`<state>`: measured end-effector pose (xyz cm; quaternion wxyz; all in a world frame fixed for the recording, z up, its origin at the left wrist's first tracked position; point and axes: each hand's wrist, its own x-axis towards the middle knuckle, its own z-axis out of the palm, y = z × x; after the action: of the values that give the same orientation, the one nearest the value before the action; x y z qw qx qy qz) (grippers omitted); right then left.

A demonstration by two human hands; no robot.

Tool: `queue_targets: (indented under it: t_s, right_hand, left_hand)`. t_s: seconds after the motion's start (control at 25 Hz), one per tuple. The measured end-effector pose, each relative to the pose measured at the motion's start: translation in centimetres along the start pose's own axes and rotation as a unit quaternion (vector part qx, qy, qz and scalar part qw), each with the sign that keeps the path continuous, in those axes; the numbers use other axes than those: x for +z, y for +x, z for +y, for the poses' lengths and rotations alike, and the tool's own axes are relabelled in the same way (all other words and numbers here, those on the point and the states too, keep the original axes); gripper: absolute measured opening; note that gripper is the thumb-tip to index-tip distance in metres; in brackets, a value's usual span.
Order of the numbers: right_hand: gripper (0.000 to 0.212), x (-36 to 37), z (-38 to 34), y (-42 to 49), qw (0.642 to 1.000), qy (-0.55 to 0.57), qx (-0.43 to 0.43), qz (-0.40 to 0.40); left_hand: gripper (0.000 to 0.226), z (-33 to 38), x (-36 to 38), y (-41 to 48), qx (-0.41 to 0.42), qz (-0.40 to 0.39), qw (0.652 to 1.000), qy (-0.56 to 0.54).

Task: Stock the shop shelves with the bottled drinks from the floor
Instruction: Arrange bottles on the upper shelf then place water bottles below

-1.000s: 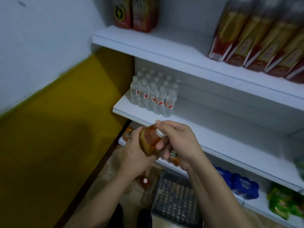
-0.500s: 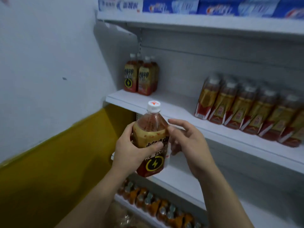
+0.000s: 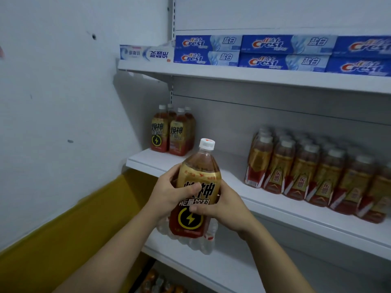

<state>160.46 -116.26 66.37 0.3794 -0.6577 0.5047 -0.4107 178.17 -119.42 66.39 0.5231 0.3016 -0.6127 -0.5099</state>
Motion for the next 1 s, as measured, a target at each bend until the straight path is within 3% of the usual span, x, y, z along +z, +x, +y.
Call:
queue_targets:
  t_s: [0.24, 0.64, 1.0]
  right_hand:
    - [0.078, -1.2, 1.2, 7.5, 0.997, -0.018, 0.017, 0.075]
    - [0.071, -1.9, 4.0, 22.3, 0.970, -0.047, 0.096, 0.220]
    - [0.093, -3.7, 8.2, 32.0, 0.957, -0.045, 0.141, 0.250]
  left_hand:
    - [0.088, -1.8, -2.2, 7.9, -0.008, -0.044, 0.999, 0.015]
    - [0.049, -7.4, -4.9, 20.6, -0.054, 0.022, 0.992, 0.110]
    - [0.043, -13.4, -6.3, 27.1, -0.134, 0.021, 0.987, 0.085]
